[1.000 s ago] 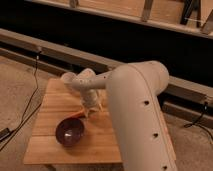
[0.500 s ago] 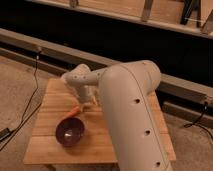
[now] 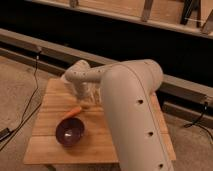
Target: Place the pepper on the white sponge
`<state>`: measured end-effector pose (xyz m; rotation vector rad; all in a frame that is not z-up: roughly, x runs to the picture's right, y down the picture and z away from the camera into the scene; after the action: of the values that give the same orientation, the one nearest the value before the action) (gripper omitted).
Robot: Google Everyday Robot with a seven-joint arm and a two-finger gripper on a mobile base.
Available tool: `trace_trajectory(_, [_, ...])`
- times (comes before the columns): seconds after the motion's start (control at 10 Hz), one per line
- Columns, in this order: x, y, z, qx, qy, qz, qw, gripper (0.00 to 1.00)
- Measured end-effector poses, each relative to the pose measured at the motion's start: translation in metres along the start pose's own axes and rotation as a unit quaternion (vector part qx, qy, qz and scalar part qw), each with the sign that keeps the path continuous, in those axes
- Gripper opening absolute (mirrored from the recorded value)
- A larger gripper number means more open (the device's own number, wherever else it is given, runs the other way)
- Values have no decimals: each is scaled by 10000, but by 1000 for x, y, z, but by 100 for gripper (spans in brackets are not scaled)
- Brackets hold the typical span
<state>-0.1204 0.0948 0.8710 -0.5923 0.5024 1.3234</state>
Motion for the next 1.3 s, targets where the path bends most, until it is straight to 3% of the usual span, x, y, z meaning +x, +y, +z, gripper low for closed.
trace_trajectory(0.6, [13, 16, -33, -308, -24, 725, 9969, 65])
trace_trajectory(1.0, [5, 52, -34, -152, 56, 1067, 9942, 65])
trace_trajectory(1.3, [-12, 89, -23, -12, 90, 1616, 9868, 65])
